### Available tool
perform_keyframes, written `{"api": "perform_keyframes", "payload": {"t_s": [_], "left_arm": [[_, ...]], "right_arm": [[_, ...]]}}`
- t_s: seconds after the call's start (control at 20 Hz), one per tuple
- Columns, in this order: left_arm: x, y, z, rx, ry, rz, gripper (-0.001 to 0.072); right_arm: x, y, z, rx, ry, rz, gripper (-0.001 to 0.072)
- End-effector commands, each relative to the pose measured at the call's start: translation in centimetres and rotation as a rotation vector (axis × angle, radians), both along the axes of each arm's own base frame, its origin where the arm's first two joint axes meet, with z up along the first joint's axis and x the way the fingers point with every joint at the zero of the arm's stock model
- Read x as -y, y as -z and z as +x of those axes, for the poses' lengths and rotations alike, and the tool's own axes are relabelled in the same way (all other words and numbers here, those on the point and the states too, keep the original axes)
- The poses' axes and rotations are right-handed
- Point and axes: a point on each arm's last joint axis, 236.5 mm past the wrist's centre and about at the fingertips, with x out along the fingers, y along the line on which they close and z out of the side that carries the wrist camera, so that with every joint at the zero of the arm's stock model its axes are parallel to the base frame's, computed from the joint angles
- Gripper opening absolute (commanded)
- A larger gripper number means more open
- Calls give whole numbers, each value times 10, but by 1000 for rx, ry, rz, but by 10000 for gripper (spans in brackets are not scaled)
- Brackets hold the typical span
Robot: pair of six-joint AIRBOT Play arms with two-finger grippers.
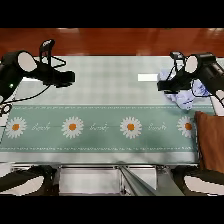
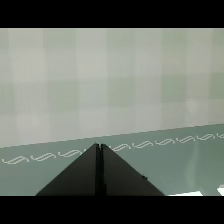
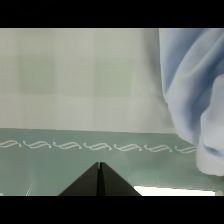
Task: Fold the shirts.
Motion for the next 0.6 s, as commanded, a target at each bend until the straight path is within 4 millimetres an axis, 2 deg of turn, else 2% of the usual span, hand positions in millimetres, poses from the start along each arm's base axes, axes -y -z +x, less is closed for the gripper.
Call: {"api": "perform_keyframes", "payload": {"t_s": [0.0,0.1,0.15,0.25,0.3,0.4,0.5,0.55], "left_arm": [[1,-4,13,51,-13,-8,18],[1,-5,23,87,-23,-13,23],[-2,-8,29,115,-28,-3,109],[-22,-26,39,157,-33,64,458],[-36,-37,38,155,-39,103,504],[-65,-67,34,163,-75,144,504],[-86,-96,25,224,-122,142,504],[-92,-105,16,244,-137,141,504]], "right_arm": [[-8,-12,37,161,18,44,23],[-18,-19,50,221,38,96,25],[-20,-26,58,257,39,105,41],[-3,-53,65,296,37,63,338],[12,-75,69,343,26,21,412],[57,-122,65,418,51,-100,412],[113,-152,39,433,136,-220,413],[139,-157,24,431,195,-242,413]]}}
